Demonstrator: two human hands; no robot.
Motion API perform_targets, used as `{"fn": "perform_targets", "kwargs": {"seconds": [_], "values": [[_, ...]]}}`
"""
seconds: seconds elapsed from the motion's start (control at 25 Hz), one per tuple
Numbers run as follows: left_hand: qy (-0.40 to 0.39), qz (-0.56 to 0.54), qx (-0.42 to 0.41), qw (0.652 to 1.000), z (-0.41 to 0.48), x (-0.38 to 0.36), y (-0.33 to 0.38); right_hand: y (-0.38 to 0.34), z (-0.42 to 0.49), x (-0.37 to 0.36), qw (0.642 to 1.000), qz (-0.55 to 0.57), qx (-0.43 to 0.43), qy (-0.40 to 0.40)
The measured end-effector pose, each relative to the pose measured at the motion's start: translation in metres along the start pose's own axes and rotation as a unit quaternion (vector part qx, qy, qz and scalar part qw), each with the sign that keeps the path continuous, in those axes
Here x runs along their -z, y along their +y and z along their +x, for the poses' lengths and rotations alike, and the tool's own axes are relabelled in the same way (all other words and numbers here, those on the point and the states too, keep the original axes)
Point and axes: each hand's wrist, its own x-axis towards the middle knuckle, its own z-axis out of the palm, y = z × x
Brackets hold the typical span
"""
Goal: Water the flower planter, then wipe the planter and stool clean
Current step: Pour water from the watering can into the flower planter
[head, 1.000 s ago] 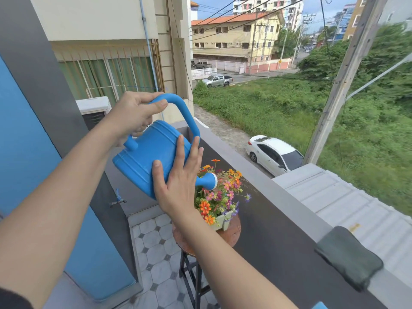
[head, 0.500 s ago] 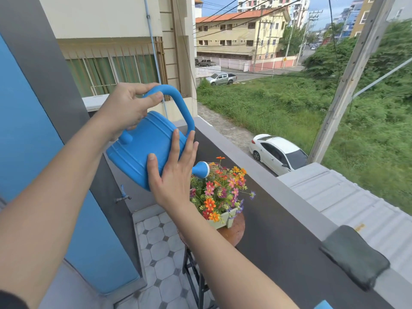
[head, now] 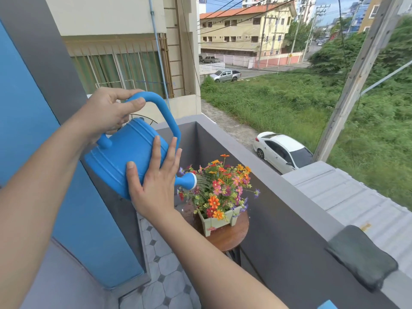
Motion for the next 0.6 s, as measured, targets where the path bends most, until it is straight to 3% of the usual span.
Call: {"fn": "perform_targets", "kwargs": {"seconds": [0.28,0.48,0.6], "values": [[0.067,-0.039,-0.055,0.995,-0.003,-0.012,-0.026,0.017,0.021,0.003,1.0,-0.008,0.008,0.003],[0.042,-0.067,-0.041,0.996,-0.003,-0.03,-0.031,0.025,0.014,0.002,0.998,-0.015,-0.013,0.063],[0.027,-0.06,-0.033,0.997,-0.004,-0.029,-0.031,0.022,0.006,-0.001,0.998,-0.014,-0.022,0.057]]}}
